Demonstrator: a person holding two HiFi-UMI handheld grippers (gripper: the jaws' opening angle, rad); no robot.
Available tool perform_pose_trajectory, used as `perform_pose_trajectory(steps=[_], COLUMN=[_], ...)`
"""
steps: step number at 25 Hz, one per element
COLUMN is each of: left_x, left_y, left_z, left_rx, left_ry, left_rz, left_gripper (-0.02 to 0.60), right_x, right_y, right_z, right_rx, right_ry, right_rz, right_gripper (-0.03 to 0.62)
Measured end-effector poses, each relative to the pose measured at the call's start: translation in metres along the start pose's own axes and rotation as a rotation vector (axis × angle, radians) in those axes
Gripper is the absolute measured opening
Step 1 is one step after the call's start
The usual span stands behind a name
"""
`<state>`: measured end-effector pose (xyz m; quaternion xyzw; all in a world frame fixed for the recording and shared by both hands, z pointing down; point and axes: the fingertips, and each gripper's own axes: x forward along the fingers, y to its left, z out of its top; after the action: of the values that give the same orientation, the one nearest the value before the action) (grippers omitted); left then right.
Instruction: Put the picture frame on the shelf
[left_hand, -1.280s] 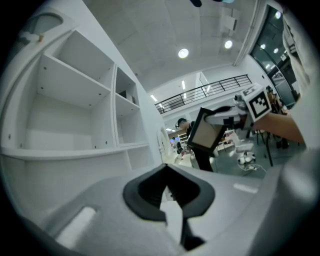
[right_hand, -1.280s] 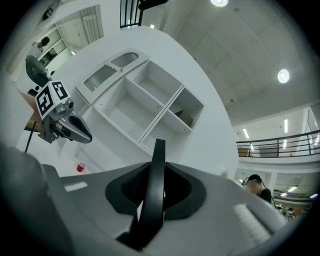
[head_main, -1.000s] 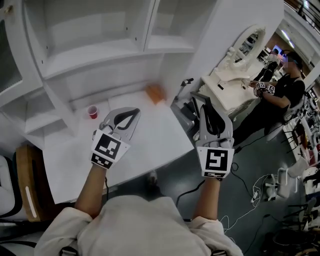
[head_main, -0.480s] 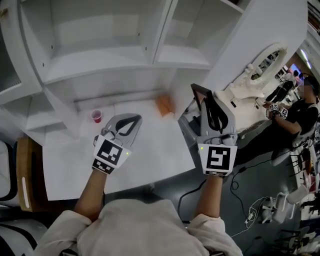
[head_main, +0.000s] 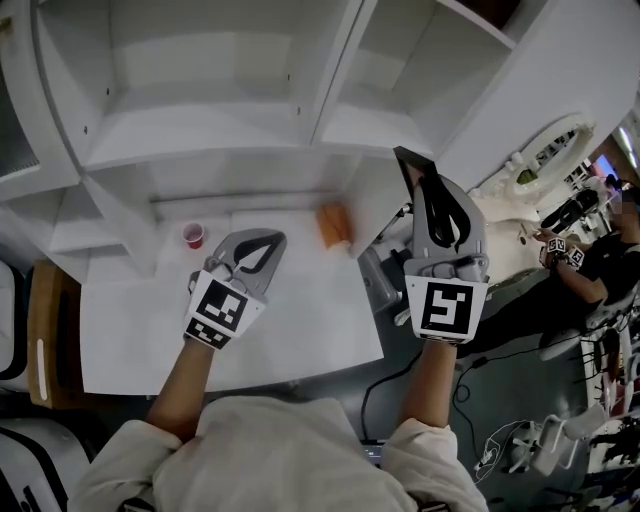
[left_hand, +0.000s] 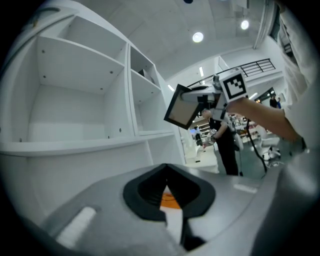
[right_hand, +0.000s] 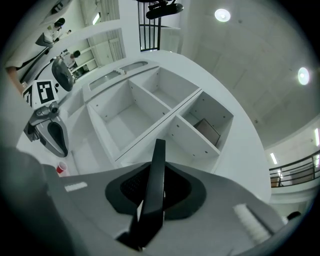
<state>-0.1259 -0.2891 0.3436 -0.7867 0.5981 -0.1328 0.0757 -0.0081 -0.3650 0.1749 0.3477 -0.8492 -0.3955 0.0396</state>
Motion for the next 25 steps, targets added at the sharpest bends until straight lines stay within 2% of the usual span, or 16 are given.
perform_pose_trajectory(steps=[9, 18, 25], left_x=[0.019, 0.023, 0.027], left_y=[0.007, 0.01, 0.013], left_z=[-0.003, -0.008, -0.015], left_rx=[-0.001, 0.0, 0.006], left_ry=[0.021, 0.051, 0.089], left_rz=[0.036, 0.077, 0.123], left_gripper=[0.003, 0.003, 0.003], right_x=[0.038, 0.063, 0.077], right_y=[-0.003, 0.01, 0.01], right_z=[-0.011, -0.027, -0.037], right_rx=[-0.145, -0.206, -0.256], right_ry=[0.009, 0.003, -0.021], right_rz=[0.075, 0.157, 0.162], right_gripper=[0.064, 0.066, 0.066])
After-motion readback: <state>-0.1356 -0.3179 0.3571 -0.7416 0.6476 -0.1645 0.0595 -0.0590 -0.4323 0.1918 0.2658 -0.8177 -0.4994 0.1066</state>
